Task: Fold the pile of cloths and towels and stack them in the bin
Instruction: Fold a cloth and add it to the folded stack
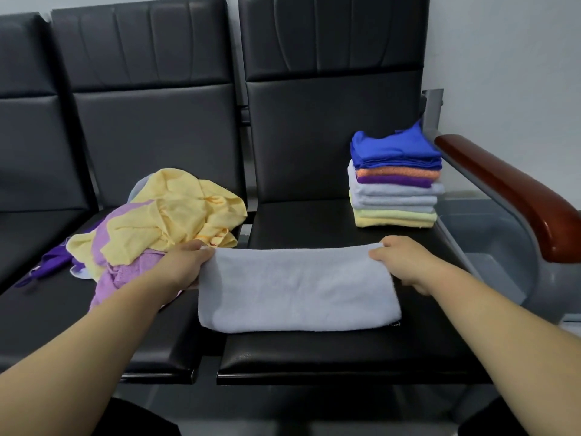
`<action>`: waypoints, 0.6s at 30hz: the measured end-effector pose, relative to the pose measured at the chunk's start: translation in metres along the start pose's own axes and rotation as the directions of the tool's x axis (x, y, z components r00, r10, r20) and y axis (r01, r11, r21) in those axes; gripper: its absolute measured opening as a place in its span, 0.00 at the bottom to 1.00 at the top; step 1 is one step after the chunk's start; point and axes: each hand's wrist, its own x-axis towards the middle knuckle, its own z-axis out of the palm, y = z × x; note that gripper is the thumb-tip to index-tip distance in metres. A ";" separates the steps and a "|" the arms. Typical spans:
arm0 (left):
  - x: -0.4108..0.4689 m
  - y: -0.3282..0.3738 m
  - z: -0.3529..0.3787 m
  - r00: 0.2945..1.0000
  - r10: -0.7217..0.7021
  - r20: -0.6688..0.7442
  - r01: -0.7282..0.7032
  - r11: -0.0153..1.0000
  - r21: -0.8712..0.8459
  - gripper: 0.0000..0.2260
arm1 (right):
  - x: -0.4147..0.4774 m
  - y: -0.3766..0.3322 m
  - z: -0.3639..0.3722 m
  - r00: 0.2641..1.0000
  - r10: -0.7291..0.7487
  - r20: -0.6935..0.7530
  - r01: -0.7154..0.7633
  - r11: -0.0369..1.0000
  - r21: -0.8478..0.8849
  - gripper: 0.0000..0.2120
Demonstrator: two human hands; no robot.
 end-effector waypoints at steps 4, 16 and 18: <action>0.019 -0.004 0.012 0.993 0.058 -0.102 -0.048 0.994 0.095 0.10 | 0.015 -0.005 0.007 0.994 -0.023 -0.104 0.027 0.999 0.038 0.07; 0.065 -0.017 0.050 0.973 0.140 -0.185 -0.054 0.911 0.408 0.12 | 0.061 -0.002 0.026 0.982 -0.032 -0.188 0.003 0.988 -0.153 0.11; 0.070 -0.017 0.053 0.968 0.172 -0.181 -0.063 0.869 0.491 0.11 | 0.068 -0.001 0.028 0.981 -0.040 -0.192 -0.001 0.979 -0.206 0.11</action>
